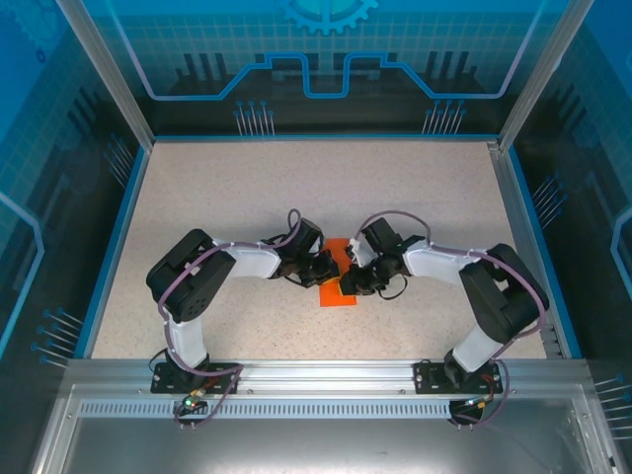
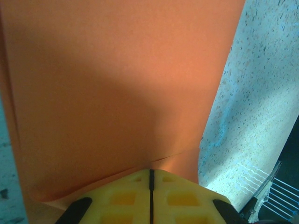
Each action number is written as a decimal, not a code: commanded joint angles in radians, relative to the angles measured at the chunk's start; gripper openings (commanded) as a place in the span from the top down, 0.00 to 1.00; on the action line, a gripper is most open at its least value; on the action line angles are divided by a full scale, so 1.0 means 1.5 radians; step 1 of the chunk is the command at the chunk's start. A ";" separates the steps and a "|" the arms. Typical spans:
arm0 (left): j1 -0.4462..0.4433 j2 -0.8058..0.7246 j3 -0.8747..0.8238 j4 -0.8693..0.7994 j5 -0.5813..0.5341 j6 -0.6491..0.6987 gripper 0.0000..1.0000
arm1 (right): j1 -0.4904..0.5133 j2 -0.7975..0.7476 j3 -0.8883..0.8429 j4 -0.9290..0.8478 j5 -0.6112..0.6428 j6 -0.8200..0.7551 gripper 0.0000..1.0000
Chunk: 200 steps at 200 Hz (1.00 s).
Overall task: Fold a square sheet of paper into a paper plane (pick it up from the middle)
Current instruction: Fold the triangle a second time at the center of the table.
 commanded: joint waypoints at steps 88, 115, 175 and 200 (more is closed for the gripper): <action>0.001 -0.089 -0.044 0.024 -0.028 0.033 0.66 | -0.046 0.054 -0.063 0.082 -0.032 0.020 0.86; -0.007 -0.107 -0.080 0.054 -0.012 0.015 0.74 | -0.053 0.053 -0.072 0.101 -0.038 0.035 0.88; -0.055 -0.061 -0.077 0.101 -0.011 -0.012 0.83 | -0.055 0.053 -0.081 0.116 -0.040 0.050 0.89; -0.056 -0.036 -0.073 0.117 -0.015 -0.018 0.83 | -0.055 0.052 -0.084 0.115 -0.036 0.050 0.89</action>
